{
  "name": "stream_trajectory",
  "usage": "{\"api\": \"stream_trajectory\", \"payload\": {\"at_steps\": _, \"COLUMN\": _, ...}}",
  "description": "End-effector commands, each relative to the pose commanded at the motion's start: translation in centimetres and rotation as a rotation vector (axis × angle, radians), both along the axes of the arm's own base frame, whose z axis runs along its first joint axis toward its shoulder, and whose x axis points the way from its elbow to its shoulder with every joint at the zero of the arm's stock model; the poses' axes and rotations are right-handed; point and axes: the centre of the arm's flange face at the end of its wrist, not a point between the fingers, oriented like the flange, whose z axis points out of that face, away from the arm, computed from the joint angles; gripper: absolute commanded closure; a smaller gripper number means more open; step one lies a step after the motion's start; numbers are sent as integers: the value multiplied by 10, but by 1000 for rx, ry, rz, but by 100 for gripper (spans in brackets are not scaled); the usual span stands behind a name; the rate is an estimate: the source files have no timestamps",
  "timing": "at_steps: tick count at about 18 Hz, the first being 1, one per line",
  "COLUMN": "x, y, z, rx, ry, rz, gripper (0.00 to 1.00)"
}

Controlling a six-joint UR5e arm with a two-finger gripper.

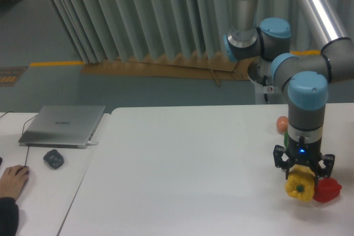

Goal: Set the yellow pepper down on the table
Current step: 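Lower the yellow pepper onto the table and open the gripper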

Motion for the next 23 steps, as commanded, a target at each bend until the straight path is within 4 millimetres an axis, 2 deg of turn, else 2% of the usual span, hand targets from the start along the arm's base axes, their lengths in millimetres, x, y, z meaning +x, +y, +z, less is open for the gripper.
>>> {"api": "stream_trajectory", "payload": {"at_steps": 6, "x": 1, "y": 6, "z": -8, "rx": -18, "ry": 20, "rz": 61, "gripper": 49}}
{"api": "stream_trajectory", "payload": {"at_steps": 10, "x": 1, "y": 7, "z": -6, "rx": -17, "ry": 25, "rz": 94, "gripper": 50}}
{"api": "stream_trajectory", "payload": {"at_steps": 12, "x": 1, "y": 8, "z": -16, "rx": -41, "ry": 32, "rz": 102, "gripper": 49}}
{"api": "stream_trajectory", "payload": {"at_steps": 14, "x": 9, "y": 14, "z": -23, "rx": -98, "ry": 80, "rz": 99, "gripper": 49}}
{"api": "stream_trajectory", "payload": {"at_steps": 19, "x": 8, "y": 12, "z": -15, "rx": -88, "ry": 83, "rz": 87, "gripper": 47}}
{"api": "stream_trajectory", "payload": {"at_steps": 20, "x": 8, "y": 12, "z": -14, "rx": -90, "ry": 86, "rz": 79, "gripper": 27}}
{"api": "stream_trajectory", "payload": {"at_steps": 21, "x": 9, "y": 11, "z": -12, "rx": -93, "ry": 88, "rz": 41, "gripper": 0}}
{"api": "stream_trajectory", "payload": {"at_steps": 23, "x": 9, "y": 10, "z": -14, "rx": -98, "ry": 83, "rz": 24, "gripper": 0}}
